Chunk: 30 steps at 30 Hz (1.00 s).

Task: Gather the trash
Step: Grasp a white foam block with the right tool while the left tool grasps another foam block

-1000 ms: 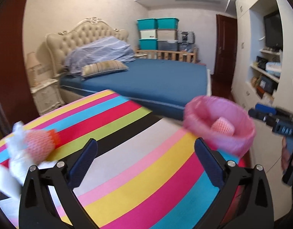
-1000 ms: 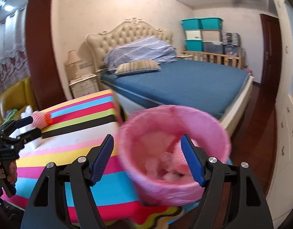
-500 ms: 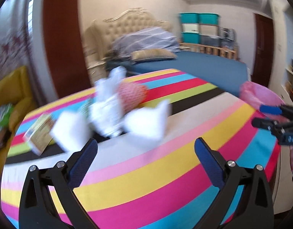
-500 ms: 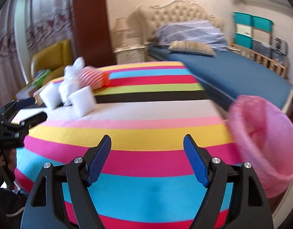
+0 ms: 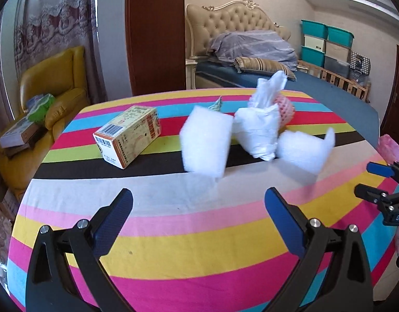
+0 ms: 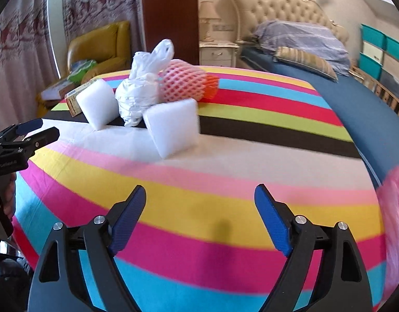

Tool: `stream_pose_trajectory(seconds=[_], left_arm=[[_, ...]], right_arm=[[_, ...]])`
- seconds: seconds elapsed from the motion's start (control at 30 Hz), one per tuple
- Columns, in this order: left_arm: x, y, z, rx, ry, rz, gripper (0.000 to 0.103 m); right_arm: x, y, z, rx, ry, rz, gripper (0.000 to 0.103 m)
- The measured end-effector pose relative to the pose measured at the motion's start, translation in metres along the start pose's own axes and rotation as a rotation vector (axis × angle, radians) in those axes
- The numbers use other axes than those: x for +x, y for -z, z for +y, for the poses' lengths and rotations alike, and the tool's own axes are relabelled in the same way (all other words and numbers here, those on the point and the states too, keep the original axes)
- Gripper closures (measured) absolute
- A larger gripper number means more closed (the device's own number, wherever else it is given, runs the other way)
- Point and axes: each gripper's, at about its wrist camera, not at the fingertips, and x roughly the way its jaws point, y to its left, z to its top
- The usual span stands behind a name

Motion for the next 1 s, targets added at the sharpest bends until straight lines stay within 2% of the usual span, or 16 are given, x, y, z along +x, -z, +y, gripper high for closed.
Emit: stream_pose_trajectory(seconds=[0.17, 0.57, 0.63, 0.67, 0.7, 0.73, 0.77, 0.8, 0.87, 0.9, 1.0], left_arm=[[0.020, -0.013, -0.005, 0.047, -0.035, 0.036, 0.005], [0.070, -0.045, -0.004, 0.041, 0.007, 0.109, 0.005], [0.080, -0.052, -0.005, 0.038, 0.007, 0.114, 0.005], [0.085, -0.054, -0.006, 0.036, 0.006, 0.120, 0.005], [0.089, -0.057, -0.006, 0.035, 0.005, 0.125, 0.006], [0.094, -0.059, -0.007, 0.033, 0.004, 0.127, 0.009], [0.095, -0.060, -0.007, 0.032, 0.007, 0.129, 0.021], [0.097, -0.060, -0.008, 0.029, 0.017, 0.131, 0.027], [0.096, -0.059, -0.009, 0.011, 0.074, 0.130, 0.050], [0.095, -0.059, -0.010, 0.007, 0.085, 0.130, 0.050], [0.085, -0.051, -0.016, 0.020, 0.036, 0.095, 0.050]], right_arm=[[0.031, -0.030, 0.011, -0.040, -0.013, 0.032, 0.022], [0.086, -0.063, 0.027, -0.118, -0.052, 0.110, 0.023], [0.086, -0.063, 0.026, -0.115, -0.059, 0.111, 0.034], [0.085, -0.063, 0.026, -0.113, -0.066, 0.109, 0.045], [0.082, -0.063, 0.025, -0.107, -0.074, 0.096, 0.045], [0.079, -0.063, 0.024, -0.105, -0.064, 0.081, 0.046], [0.076, -0.062, 0.025, -0.107, -0.058, 0.069, 0.046], [0.070, -0.061, 0.026, -0.116, -0.049, 0.051, 0.046], [0.063, -0.057, 0.029, -0.118, -0.041, 0.039, 0.047], [0.061, -0.055, 0.030, -0.117, -0.041, 0.038, 0.047], [0.053, -0.049, 0.033, -0.099, -0.040, 0.035, 0.047]])
